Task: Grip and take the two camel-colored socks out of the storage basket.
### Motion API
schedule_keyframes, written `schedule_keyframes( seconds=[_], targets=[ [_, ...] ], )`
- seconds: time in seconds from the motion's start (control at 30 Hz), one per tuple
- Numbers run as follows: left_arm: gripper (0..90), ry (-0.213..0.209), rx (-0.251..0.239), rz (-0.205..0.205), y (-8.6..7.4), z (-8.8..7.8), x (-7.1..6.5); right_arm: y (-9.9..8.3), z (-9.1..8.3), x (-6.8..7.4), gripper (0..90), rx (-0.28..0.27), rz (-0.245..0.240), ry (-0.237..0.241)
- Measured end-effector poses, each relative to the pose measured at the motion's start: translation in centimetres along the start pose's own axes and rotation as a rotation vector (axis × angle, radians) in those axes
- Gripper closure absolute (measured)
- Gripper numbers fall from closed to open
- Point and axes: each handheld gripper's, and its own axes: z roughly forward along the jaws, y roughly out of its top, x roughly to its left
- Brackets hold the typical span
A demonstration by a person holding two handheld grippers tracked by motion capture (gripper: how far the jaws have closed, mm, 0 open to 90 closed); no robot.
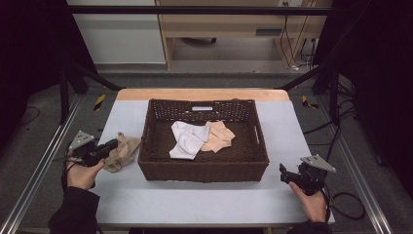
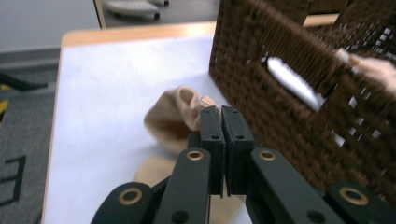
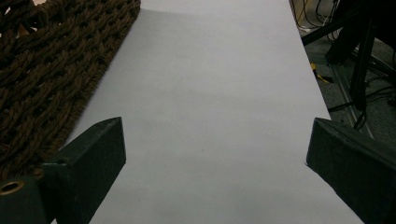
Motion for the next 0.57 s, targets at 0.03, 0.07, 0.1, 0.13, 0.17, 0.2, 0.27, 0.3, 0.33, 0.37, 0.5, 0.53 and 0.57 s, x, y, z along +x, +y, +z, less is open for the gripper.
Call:
schedule_keyframes(
  seconds=[0.03, 0.07, 0.1, 0.13, 0.17, 0.2, 0.27, 0.3, 0.33, 0.37, 0.5, 0.53, 0.57],
  targets=[
    [87.7, 0.003, 0.010, -0.005, -0.3, 0.0, 0.1, 0.0, 0.0, 0.0, 5.0, -0.001, 0.000, -0.001],
    [87.6, 0.003, 0.018, -0.009, -0.5, 0.1, 0.2, 0.0, 0.0, 0.0, 5.0, 0.000, 0.001, -0.001],
    [87.4, 0.005, 0.029, -0.016, -0.7, 0.0, 0.2, 0.0, 0.0, 0.0, 5.0, 0.002, 0.002, -0.002],
    [87.1, 0.005, 0.040, -0.024, -0.8, 0.0, 0.4, 0.0, 0.0, 0.0, 5.0, 0.004, 0.004, -0.002],
    [86.6, 0.006, 0.045, -0.031, -1.0, -0.1, 0.4, 0.0, 0.0, 0.0, 5.0, 0.005, 0.005, -0.001],
    [85.8, 0.008, 0.048, -0.036, -1.2, -0.1, 0.5, 0.0, 0.0, 0.0, 5.0, 0.005, 0.005, 0.000],
    [77.0, 0.007, 0.064, -0.040, -1.6, -0.3, 0.5, 0.0, 0.0, 0.0, 5.0, 0.006, 0.006, -0.002],
    [77.0, 0.004, 0.060, -0.044, -1.8, -0.4, 0.5, 0.0, 0.0, 0.0, 5.0, 0.006, 0.006, -0.002],
    [72.1, 0.005, 0.061, -0.050, -1.9, -0.6, 0.6, 0.0, 0.0, 0.0, 5.0, 0.007, 0.005, -0.002],
    [67.1, 0.007, 0.054, -0.058, -2.0, -0.7, 0.6, 0.0, 0.0, 0.0, 4.9, 0.007, 0.005, -0.002],
    [47.0, 0.027, 0.002, -0.062, -2.2, -1.7, 0.6, -0.1, -0.1, 0.0, 4.9, 0.003, 0.005, 0.000],
    [42.0, 0.023, -0.007, -0.060, -2.3, -1.9, 0.6, -0.1, -0.1, 0.0, 4.8, 0.003, 0.007, 0.000],
    [38.6, 0.024, -0.013, -0.059, -2.4, -2.1, 0.6, -0.1, -0.1, -0.1, 4.8, 0.003, 0.007, -0.001]
  ],
)
